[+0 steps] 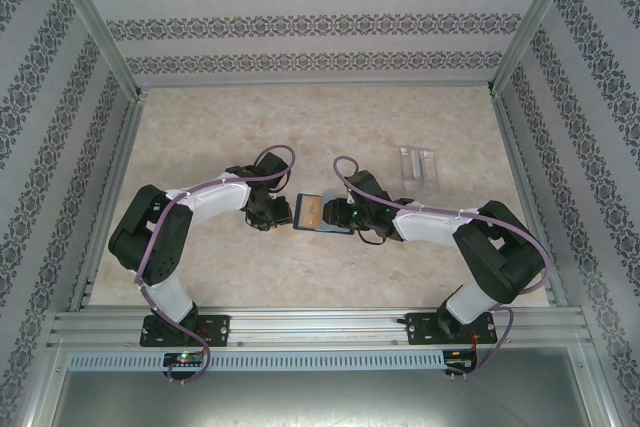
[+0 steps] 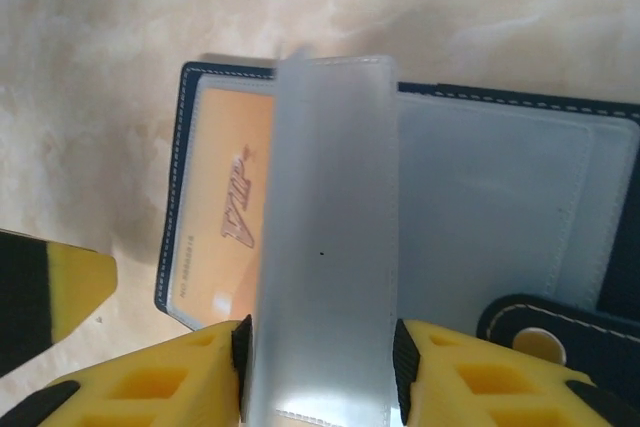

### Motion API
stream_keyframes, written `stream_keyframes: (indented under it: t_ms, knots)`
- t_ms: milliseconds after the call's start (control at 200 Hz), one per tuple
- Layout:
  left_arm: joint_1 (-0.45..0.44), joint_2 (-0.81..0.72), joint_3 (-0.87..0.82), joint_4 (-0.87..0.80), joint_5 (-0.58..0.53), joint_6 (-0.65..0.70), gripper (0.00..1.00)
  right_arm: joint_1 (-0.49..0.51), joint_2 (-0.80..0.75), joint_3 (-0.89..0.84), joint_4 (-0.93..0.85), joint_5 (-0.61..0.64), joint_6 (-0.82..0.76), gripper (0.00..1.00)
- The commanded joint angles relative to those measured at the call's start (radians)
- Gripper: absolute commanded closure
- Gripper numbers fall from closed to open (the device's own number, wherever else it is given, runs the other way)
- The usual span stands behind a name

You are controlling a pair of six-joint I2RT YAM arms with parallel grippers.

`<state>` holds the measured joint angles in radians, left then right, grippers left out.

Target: Put the credit cards into the card holder

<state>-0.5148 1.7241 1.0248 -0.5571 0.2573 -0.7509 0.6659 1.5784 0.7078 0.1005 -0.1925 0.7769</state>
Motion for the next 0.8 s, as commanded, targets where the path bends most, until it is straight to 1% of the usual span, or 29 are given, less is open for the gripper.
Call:
stream_keyframes:
  t_ms: [0,195,460,654,794]
  knots:
    - [0.009,0.006,0.012,-0.016,-0.001,0.016,0.64,0.014,-0.015,0.025,-0.014,-0.007,-0.029,0.54]
    - [0.009,-0.003,0.018,-0.021,-0.003,0.018,0.63,0.014,-0.042,0.032,-0.046,0.007,-0.048,0.51]
    - [0.009,-0.004,0.022,-0.024,-0.002,0.02,0.63,0.014,-0.075,0.027,-0.069,0.004,-0.101,0.41]
    - [0.009,-0.004,0.021,-0.022,-0.001,0.021,0.63,0.014,-0.093,0.044,-0.123,0.033,-0.129,0.41]
    - [0.009,-0.006,0.019,-0.024,-0.001,0.022,0.63,0.014,-0.098,0.044,-0.161,0.069,-0.121,0.41]
